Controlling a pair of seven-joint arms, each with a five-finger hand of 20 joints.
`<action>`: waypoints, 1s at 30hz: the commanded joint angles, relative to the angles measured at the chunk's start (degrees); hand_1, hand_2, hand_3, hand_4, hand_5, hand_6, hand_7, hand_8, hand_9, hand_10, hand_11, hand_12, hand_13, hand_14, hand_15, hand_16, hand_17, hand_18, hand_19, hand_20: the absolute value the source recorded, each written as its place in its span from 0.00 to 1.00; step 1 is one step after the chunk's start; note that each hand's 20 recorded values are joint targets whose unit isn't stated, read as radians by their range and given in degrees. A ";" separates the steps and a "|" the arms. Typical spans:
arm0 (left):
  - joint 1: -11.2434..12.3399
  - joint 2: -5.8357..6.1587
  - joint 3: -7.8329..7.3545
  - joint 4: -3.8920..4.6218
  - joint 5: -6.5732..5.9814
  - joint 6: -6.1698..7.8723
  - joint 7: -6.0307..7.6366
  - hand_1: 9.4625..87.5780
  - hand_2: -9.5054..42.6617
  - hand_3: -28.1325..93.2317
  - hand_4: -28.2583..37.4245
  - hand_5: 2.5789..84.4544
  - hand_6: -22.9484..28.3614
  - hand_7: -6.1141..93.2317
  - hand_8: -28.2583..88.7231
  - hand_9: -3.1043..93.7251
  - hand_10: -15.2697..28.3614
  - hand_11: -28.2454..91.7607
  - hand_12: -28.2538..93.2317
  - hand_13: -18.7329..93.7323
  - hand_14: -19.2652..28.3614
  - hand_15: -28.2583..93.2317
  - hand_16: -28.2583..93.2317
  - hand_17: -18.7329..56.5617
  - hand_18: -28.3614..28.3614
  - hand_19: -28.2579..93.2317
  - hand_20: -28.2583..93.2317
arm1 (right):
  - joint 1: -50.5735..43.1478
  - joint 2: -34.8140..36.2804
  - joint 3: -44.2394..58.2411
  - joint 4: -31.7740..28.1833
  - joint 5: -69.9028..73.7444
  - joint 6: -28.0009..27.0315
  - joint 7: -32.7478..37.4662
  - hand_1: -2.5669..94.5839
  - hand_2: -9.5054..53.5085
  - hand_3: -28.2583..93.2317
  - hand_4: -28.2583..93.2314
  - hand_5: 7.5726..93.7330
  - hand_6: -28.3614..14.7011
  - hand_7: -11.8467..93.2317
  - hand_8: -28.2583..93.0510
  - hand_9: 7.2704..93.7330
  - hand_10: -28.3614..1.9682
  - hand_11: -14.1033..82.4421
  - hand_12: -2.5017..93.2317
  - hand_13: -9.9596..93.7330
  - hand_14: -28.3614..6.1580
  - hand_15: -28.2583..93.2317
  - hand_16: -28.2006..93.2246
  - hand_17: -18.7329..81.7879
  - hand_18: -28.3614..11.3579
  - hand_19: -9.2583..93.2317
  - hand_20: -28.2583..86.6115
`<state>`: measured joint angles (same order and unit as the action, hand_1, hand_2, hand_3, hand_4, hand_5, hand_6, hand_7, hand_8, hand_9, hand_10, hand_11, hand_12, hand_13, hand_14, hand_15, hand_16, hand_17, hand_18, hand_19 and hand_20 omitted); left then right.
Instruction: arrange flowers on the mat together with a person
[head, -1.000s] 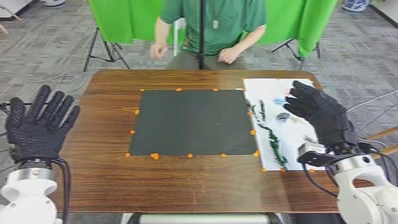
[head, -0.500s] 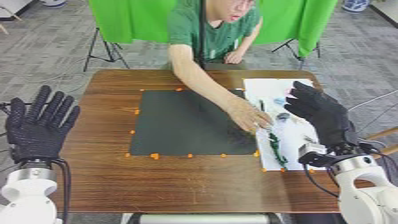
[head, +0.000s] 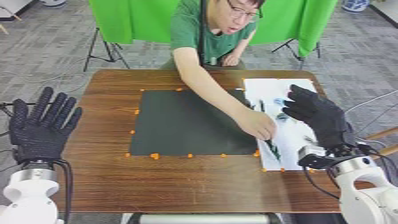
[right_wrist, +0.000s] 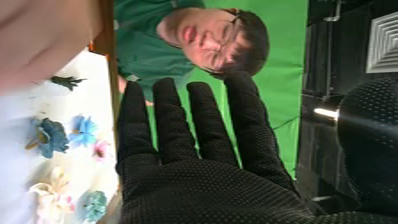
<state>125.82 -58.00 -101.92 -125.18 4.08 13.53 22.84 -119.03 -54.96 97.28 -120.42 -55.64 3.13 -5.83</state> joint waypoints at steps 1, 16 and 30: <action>1.37 -0.53 0.03 -0.18 -0.89 -0.19 0.41 0.27 0.61 0.64 0.00 0.48 0.58 0.16 0.17 0.40 0.67 0.37 0.29 0.39 0.68 0.44 0.17 0.17 0.75 0.52 0.33 | -0.90 -0.15 1.01 0.10 -0.51 -0.86 0.49 0.18 0.26 0.83 0.06 0.39 0.59 0.22 0.17 0.35 0.47 0.18 0.18 0.40 0.40 0.29 0.43 0.28 0.27 0.41 0.36; 1.70 -0.37 -0.15 -0.16 2.95 -0.09 -1.37 0.21 0.57 0.71 0.00 0.48 0.59 0.15 0.17 0.41 0.68 0.37 0.29 0.41 0.69 0.45 0.17 0.21 0.76 0.57 0.35 | -1.55 0.15 1.54 -0.40 -4.91 1.76 -0.29 0.18 0.26 0.84 0.06 0.40 0.58 0.22 0.16 0.35 0.47 0.18 0.18 0.37 0.51 0.28 0.39 0.32 0.47 0.32 0.34; 1.52 -0.70 0.53 -0.34 5.11 0.50 -2.42 0.22 0.44 0.82 0.00 0.49 0.59 0.16 0.16 0.42 0.68 0.38 0.29 0.41 0.68 0.46 0.16 0.19 0.75 0.55 0.33 | -3.59 1.43 3.71 -1.76 -20.35 7.61 3.36 0.19 0.24 0.85 0.06 0.39 0.58 0.22 0.16 0.34 0.47 0.18 0.18 0.35 0.52 0.27 0.38 0.31 0.46 0.31 0.35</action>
<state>126.53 -58.13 -102.14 -125.49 9.29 13.60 21.01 -121.25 -54.94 100.13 -121.05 -66.60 5.51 -5.64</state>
